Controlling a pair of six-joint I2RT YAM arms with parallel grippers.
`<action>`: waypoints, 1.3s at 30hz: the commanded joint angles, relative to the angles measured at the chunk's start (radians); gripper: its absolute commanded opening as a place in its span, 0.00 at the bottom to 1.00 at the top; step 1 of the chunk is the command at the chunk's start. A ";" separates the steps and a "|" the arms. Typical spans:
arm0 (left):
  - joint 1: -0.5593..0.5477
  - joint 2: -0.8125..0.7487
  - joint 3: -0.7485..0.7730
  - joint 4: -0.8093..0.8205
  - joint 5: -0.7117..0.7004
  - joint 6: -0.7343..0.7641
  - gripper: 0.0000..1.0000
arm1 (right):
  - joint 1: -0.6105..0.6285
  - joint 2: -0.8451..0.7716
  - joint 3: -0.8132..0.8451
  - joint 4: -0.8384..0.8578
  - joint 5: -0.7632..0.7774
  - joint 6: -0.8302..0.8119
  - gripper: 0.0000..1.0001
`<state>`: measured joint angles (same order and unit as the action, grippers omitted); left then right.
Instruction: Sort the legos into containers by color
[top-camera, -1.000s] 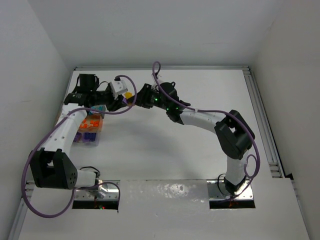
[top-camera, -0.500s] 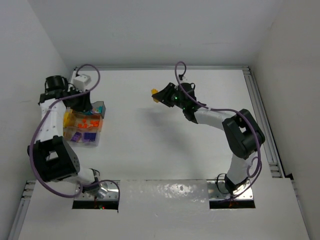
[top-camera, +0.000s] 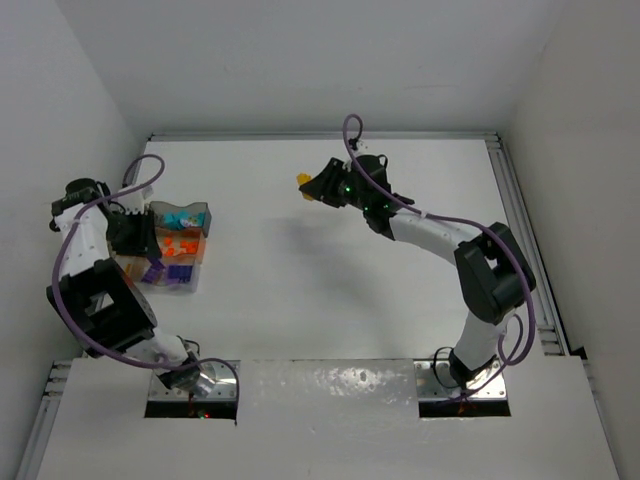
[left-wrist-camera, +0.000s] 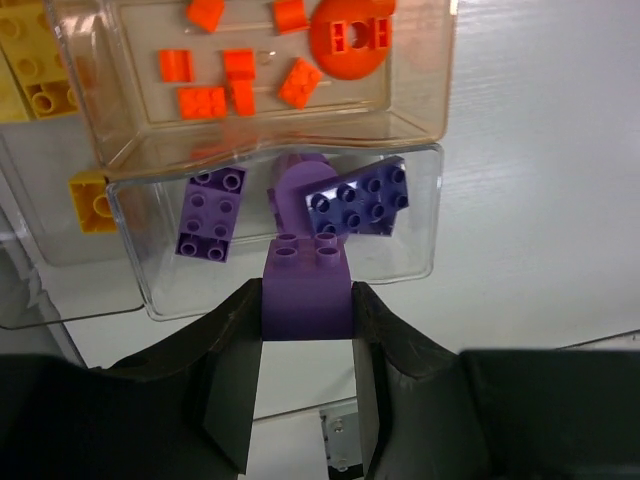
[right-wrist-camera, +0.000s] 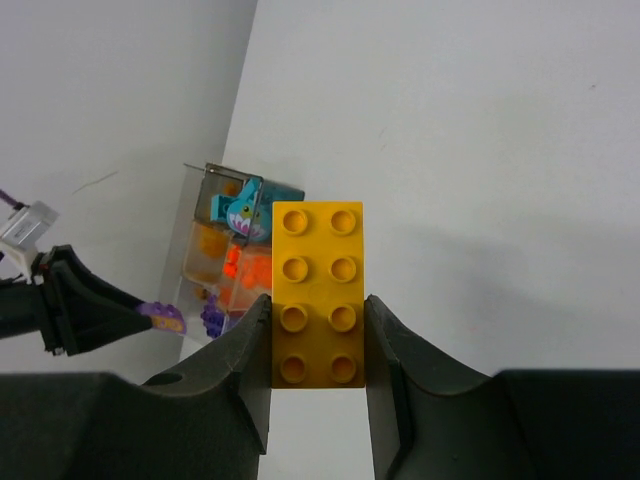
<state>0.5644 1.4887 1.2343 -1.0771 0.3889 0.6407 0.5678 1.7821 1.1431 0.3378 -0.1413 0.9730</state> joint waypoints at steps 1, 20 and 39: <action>0.034 0.018 0.040 0.058 -0.002 -0.062 0.00 | 0.017 -0.007 0.078 -0.043 -0.027 -0.052 0.00; 0.032 0.021 -0.119 0.259 -0.156 -0.105 0.19 | 0.041 0.008 0.207 -0.194 0.006 -0.135 0.00; -0.018 0.030 0.042 0.152 0.048 -0.032 0.73 | 0.055 -0.003 0.245 -0.232 -0.050 -0.348 0.00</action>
<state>0.5732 1.5356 1.2255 -0.8761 0.3305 0.5510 0.6075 1.7855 1.3346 0.0937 -0.1566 0.7448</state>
